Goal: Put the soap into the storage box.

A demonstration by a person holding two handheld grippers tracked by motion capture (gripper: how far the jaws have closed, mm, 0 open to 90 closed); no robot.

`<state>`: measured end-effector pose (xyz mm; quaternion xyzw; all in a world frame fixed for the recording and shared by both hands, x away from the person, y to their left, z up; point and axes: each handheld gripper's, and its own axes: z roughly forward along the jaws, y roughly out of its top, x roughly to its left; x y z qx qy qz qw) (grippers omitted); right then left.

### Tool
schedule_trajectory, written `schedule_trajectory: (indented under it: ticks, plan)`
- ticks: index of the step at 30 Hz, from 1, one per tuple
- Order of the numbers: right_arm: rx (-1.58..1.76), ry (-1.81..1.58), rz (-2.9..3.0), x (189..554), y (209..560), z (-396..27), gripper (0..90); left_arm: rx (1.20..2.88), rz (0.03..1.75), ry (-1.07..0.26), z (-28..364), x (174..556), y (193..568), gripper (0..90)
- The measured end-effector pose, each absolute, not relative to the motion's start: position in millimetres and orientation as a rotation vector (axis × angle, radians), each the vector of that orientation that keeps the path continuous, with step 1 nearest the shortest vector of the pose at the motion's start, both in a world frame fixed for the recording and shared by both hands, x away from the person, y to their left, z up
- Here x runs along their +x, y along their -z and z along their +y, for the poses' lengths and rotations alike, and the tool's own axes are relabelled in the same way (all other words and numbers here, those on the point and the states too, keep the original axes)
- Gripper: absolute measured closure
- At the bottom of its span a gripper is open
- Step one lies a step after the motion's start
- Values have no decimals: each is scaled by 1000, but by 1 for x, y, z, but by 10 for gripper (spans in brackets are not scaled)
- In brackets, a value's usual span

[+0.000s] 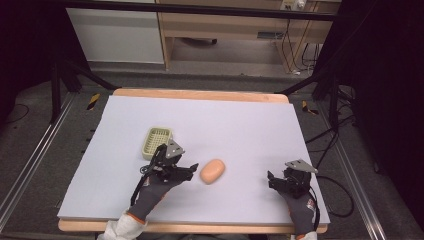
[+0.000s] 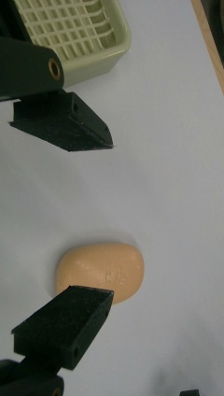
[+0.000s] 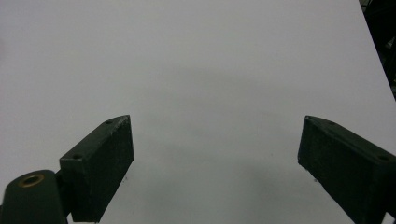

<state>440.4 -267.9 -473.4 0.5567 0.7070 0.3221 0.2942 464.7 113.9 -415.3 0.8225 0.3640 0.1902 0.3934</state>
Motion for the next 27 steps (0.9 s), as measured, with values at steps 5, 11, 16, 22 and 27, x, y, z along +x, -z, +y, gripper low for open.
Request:
schedule_trajectory:
  ticks: [5, 11, 16, 22, 27]
  plan:
    - [1477, -856, 1886, 440, 474, -268, 108, 2093, 921, -473, 108, 466, 417, 212]
    - [1473, -857, 1889, 441, 474, -268, 108, 2103, 914, -467, 102, 468, 418, 209]
    - [1477, -858, 1889, 441, 474, -267, 108, 2114, 908, -464, 95, 470, 420, 205]
    - [1478, -858, 1889, 441, 474, -267, 108, 2133, 904, -462, 88, 471, 423, 201]
    - [1481, -858, 1885, 441, 474, -268, 108, 2143, 898, -459, 82, 473, 424, 200]
